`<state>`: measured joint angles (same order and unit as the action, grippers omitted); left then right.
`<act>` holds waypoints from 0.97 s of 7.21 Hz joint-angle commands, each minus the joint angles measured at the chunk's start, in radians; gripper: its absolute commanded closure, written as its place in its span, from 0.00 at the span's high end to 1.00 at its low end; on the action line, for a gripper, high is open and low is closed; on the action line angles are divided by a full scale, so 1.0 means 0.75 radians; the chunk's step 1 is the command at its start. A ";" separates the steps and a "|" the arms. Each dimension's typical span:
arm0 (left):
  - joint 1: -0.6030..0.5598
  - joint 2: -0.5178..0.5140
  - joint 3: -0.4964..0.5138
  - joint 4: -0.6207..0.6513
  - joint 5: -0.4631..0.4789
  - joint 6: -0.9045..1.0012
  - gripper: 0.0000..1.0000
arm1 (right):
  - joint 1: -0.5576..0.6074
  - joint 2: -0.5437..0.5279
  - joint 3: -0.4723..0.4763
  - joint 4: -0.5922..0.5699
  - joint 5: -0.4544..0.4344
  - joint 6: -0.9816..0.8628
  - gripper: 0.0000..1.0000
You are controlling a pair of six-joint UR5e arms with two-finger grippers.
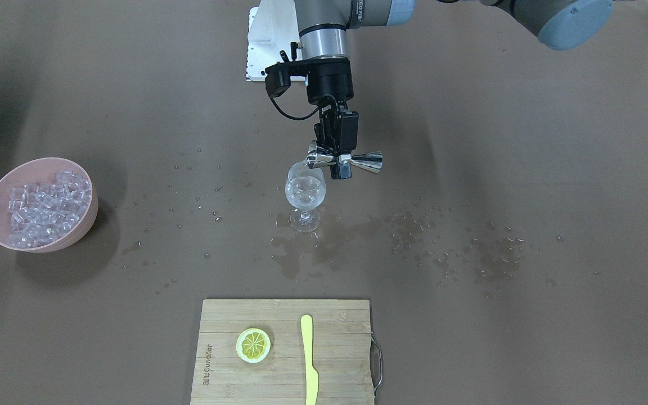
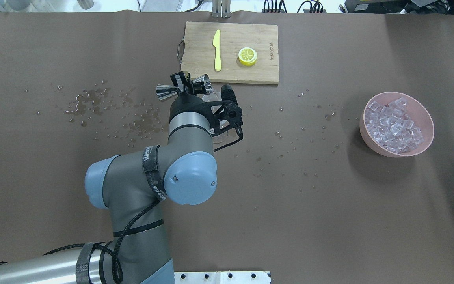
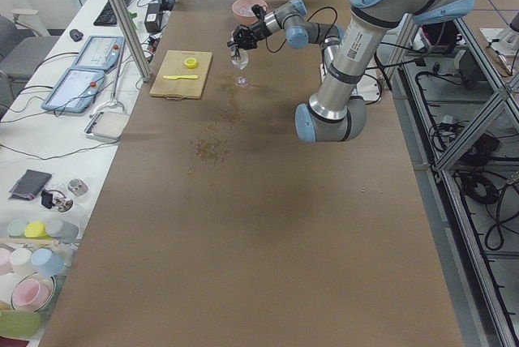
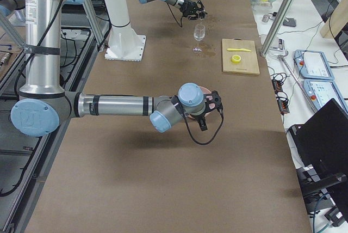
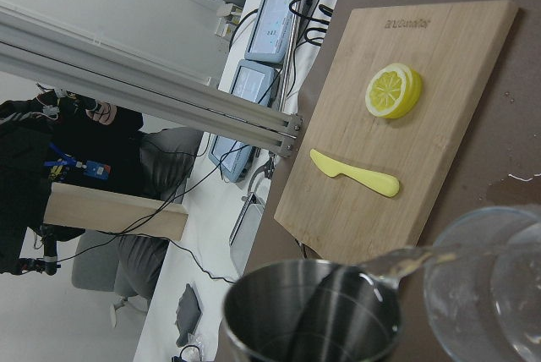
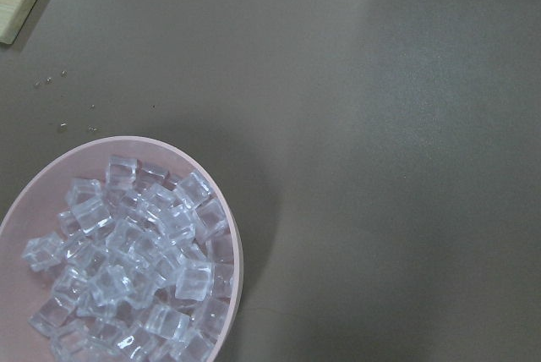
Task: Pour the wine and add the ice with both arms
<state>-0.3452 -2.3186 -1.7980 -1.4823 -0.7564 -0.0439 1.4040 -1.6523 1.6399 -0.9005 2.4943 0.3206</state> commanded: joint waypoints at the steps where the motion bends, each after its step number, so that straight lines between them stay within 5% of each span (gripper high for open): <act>1: 0.000 -0.052 0.000 0.133 -0.002 0.111 0.00 | -0.003 0.000 0.000 0.000 0.000 0.000 1.00; 4: 0.000 -0.115 -0.008 0.351 -0.002 0.301 0.00 | -0.009 0.000 0.000 0.000 -0.002 0.000 1.00; 7: -0.006 -0.110 -0.014 0.359 -0.014 0.394 0.00 | -0.021 0.000 -0.002 0.000 -0.004 0.000 1.00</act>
<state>-0.3469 -2.4050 -1.8032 -1.2062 -0.7636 0.2161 1.3908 -1.6521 1.6395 -0.9005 2.4918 0.3206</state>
